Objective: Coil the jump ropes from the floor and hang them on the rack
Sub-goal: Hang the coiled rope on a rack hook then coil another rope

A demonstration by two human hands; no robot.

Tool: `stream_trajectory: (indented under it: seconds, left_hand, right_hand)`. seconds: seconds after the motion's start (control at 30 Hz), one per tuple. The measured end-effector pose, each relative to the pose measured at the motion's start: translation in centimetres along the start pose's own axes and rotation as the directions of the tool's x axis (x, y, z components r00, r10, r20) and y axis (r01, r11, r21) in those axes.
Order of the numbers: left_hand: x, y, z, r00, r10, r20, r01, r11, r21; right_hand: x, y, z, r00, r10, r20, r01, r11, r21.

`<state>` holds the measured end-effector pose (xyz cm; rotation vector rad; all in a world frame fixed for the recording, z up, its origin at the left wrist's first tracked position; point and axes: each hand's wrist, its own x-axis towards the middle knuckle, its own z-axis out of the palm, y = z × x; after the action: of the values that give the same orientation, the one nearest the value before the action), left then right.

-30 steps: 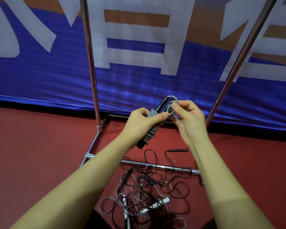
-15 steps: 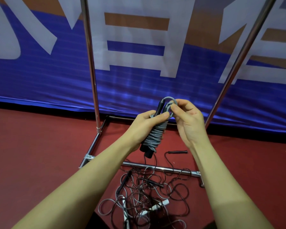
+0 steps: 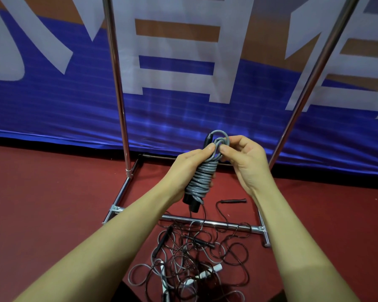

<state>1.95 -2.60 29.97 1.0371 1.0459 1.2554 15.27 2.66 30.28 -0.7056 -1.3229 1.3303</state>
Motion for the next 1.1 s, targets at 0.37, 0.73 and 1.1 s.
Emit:
stream_trajectory:
  seconds: [0.37,0.73,1.1]
  left_hand:
    - [0.5,0.0,0.5,0.997,0.037,-0.074,-0.041,0.998,-0.057]
    - [0.8,-0.9,0.1,0.977,0.117,-0.177,-0.095,0.987,0.128]
    - [0.6,-0.2,0.1,0.96,0.095,-0.263,-0.012,0.954,0.3]
  right_hand:
    - [-0.4,-0.9,0.0,0.996,0.064,0.067,-0.083,0.937,0.34]
    - [-0.3,-0.7,-0.1,0.986,0.167,0.018,-0.166,0.948,0.273]
    - [-0.6,-0.8,0.1,0.982,0.188,-0.01,-0.182,0.959,0.219]
